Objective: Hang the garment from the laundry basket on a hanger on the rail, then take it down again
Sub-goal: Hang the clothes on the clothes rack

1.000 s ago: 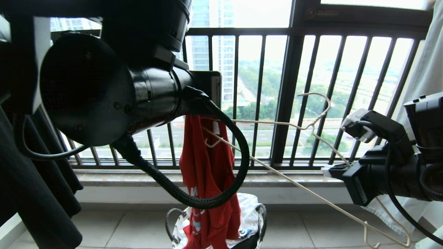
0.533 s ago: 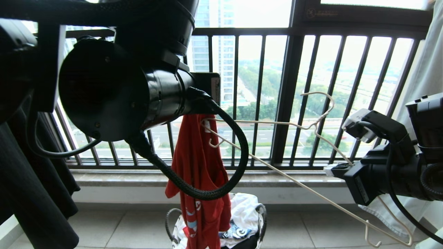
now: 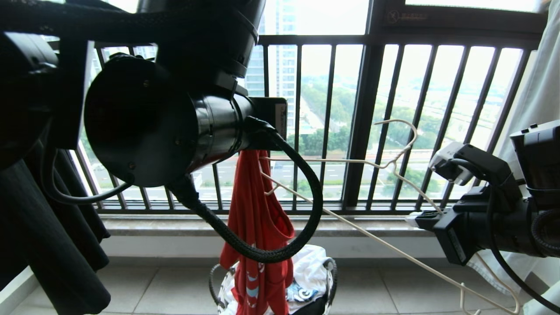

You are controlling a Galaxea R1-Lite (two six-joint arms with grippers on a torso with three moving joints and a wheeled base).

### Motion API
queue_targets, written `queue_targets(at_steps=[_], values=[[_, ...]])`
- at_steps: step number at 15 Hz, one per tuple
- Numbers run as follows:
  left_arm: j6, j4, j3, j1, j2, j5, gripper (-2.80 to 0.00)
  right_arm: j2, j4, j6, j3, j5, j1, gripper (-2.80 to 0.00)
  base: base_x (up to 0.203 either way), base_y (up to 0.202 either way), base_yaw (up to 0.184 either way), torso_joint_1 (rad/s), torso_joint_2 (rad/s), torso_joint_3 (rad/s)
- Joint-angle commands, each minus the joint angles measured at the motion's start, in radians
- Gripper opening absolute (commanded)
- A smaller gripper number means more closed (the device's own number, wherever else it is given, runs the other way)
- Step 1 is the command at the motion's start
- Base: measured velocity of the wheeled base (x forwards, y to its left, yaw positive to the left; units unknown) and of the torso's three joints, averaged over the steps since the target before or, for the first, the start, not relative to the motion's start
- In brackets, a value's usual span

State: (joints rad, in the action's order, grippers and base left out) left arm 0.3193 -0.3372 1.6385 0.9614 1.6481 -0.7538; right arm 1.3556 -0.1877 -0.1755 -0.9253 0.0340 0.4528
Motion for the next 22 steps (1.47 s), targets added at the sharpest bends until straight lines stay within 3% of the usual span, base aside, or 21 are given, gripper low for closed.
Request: queue_targets(at_steps=[1,10,14,18,22], values=[[-0.003,-0.002,0.000,-0.025,0.003,-0.006,-2.80,-0.027,-0.003,-0.012,0.011,-0.006,0.003,-2.80,0.000,0.000,0.000,0.000,0.00,0.000],[-0.006,-0.005,0.003,-0.008,0.002,0.003,-2.80,-0.032,0.006,-0.023,0.018,-0.007,0.021,-2.80,0.000,0.000,0.000,0.000,0.00,0.000],[-0.015,-0.011,0.001,0.010,-0.015,0.107,-2.80,-0.034,0.034,-0.001,0.022,-0.017,0.020,-2.80,0.000,0.000,0.000,0.000,0.00,0.000],[-0.092,-0.004,0.004,0.008,-0.002,0.108,-2.80,-0.049,0.028,-0.004,0.027,-0.080,0.020,-2.80,0.000,0.000,0.000,0.000,0.00,0.000],[-0.180,-0.006,0.036,-0.072,0.000,0.106,-2.80,-0.073,0.024,-0.010,0.036,-0.100,0.021,-2.80,0.000,0.000,0.000,0.000,0.00,0.000]])
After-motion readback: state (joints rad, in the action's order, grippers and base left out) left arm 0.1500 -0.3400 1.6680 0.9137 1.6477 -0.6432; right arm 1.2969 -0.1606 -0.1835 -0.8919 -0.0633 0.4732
